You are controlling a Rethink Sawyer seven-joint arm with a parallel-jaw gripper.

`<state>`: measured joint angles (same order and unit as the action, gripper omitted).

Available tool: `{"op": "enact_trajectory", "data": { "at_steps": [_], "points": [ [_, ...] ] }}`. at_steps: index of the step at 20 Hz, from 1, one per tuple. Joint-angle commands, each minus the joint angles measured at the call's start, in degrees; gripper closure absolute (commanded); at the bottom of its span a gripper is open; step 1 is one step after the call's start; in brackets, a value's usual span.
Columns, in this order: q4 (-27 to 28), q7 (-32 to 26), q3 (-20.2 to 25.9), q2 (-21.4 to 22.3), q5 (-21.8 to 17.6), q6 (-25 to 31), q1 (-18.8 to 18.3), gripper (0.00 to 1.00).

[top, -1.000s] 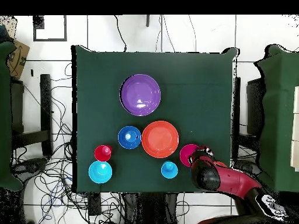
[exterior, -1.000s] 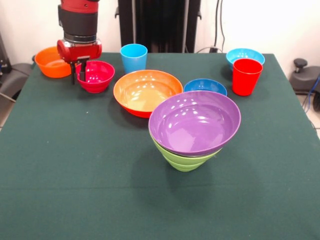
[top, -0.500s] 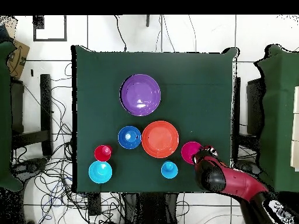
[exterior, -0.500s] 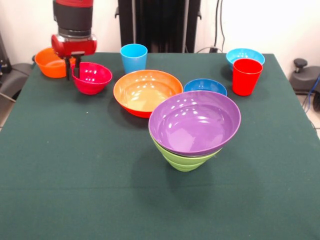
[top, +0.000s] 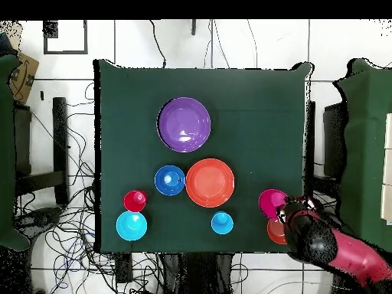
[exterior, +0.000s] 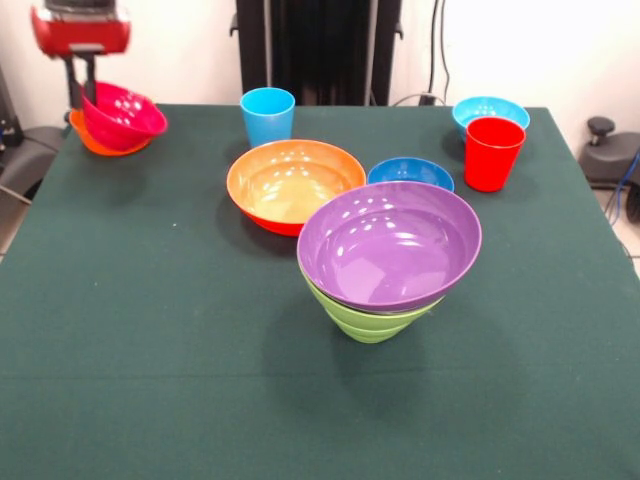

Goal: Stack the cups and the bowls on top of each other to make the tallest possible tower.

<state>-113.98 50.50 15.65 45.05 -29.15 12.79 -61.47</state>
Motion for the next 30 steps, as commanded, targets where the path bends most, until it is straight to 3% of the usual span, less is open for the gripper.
{"op": "enact_trajectory", "data": {
  "at_steps": [1, 5, 13, 20, 23, 30],
  "points": [
    [-3.54, -4.14, 12.9, 6.87, 3.86, 12.85, -1.81, 1.0],
    [-3.55, -3.98, 15.99, 8.15, 6.19, 16.19, -3.93, 1.0],
    [-3.86, -1.72, 24.35, 9.67, 15.44, 20.86, -10.19, 1.0],
    [-5.47, 3.07, 30.37, 9.05, 21.26, 16.07, -14.21, 1.0],
    [-5.63, 4.31, 31.13, 8.91, 22.27, 15.64, -14.55, 1.0],
    [-4.46, 7.61, 28.62, 9.86, 22.99, 16.09, -11.51, 1.0]
  ]
}}
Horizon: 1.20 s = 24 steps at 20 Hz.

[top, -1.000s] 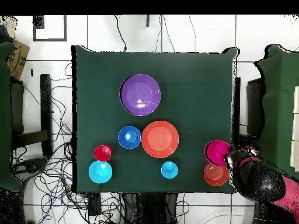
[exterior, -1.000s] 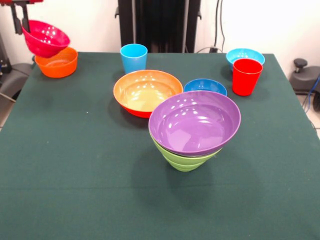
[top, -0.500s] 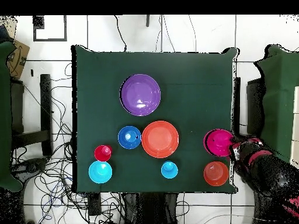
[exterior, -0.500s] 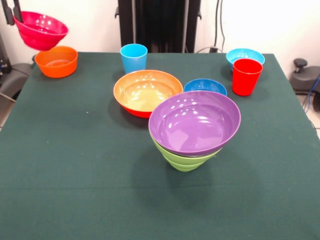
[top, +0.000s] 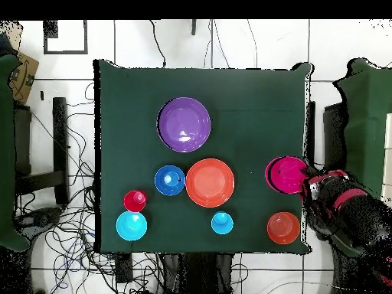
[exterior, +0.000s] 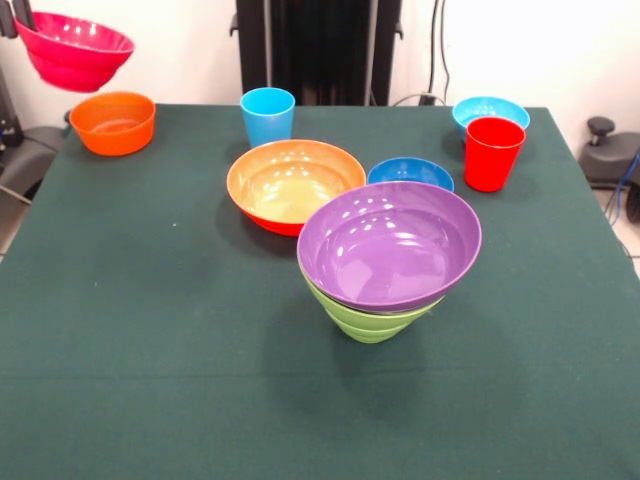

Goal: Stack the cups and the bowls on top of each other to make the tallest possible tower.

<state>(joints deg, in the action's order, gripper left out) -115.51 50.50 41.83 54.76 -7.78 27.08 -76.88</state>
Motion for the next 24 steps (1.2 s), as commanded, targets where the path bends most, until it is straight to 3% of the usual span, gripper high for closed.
{"op": "enact_trajectory", "data": {
  "at_steps": [1, 11, 19, 24],
  "points": [
    [-2.85, 8.02, 1.57, 0.34, 1.12, 1.81, 4.73, 1.0],
    [-6.99, 17.31, -4.89, 5.74, 1.05, -4.04, 13.54, 1.0],
    [-6.47, 22.47, -9.35, 7.46, 1.81, -6.12, 20.03, 1.0],
    [-5.2, 25.86, -11.26, 6.66, 0.33, -7.32, 22.92, 1.0]
  ]
}}
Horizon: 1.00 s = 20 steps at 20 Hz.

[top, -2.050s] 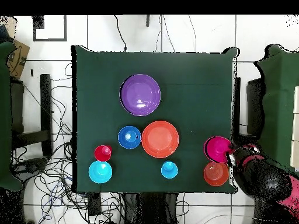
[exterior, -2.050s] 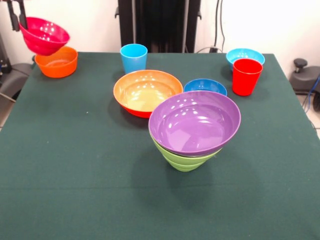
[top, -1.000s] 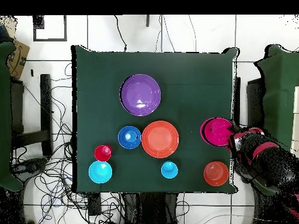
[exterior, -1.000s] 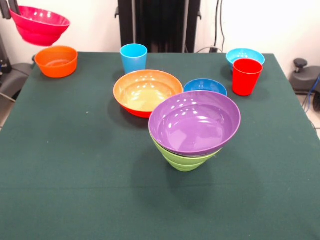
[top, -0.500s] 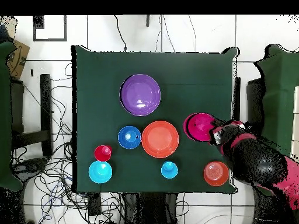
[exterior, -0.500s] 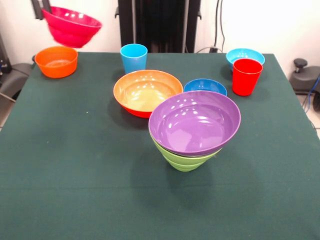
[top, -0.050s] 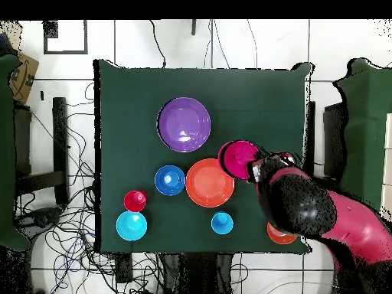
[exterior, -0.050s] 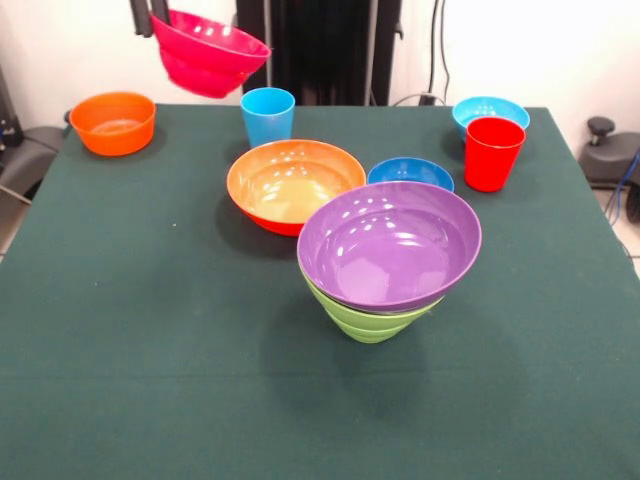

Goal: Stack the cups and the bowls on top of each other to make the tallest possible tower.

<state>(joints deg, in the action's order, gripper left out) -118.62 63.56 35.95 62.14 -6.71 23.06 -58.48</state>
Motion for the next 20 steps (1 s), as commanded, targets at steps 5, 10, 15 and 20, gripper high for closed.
{"op": "enact_trajectory", "data": {
  "at_steps": [5, 10, 15, 20],
  "points": [
    [-0.67, 13.65, -6.46, -3.16, -3.44, -5.41, 5.13, 1.0],
    [-0.07, 15.12, -7.54, -4.12, -4.62, -6.67, 6.19, 1.0],
    [1.37, 16.54, -11.32, -6.14, -5.89, -9.35, 9.62, 1.0],
    [1.9, 17.41, -14.42, -6.28, -5.05, -10.82, 12.97, 1.0]
  ]
}}
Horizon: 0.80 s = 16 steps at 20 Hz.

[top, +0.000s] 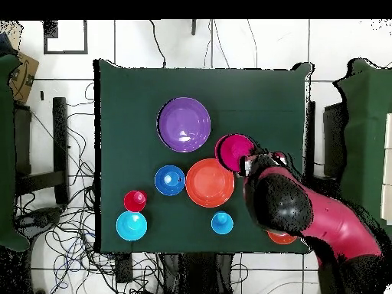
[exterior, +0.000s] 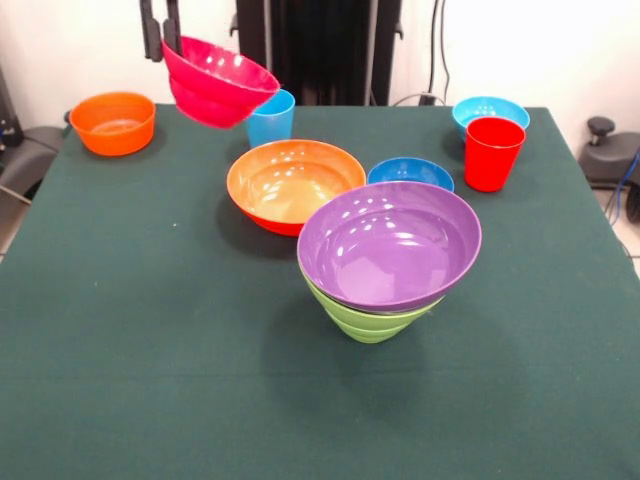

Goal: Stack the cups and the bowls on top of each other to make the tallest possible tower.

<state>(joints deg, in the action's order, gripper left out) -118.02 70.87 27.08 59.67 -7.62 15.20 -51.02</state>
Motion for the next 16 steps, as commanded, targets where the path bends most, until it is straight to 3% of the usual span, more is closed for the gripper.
{"op": "enact_trajectory", "data": {
  "at_steps": [1, 11, 16],
  "points": [
    [1.24, 10.44, -6.08, -3.55, -3.86, -3.18, 6.23, 1.0],
    [2.37, 14.16, -11.99, -2.03, -1.65, -3.4, 14.21, 1.0],
    [3.13, 15.14, -12.57, -0.57, -0.5, -1.96, 16.49, 1.0]
  ]
}}
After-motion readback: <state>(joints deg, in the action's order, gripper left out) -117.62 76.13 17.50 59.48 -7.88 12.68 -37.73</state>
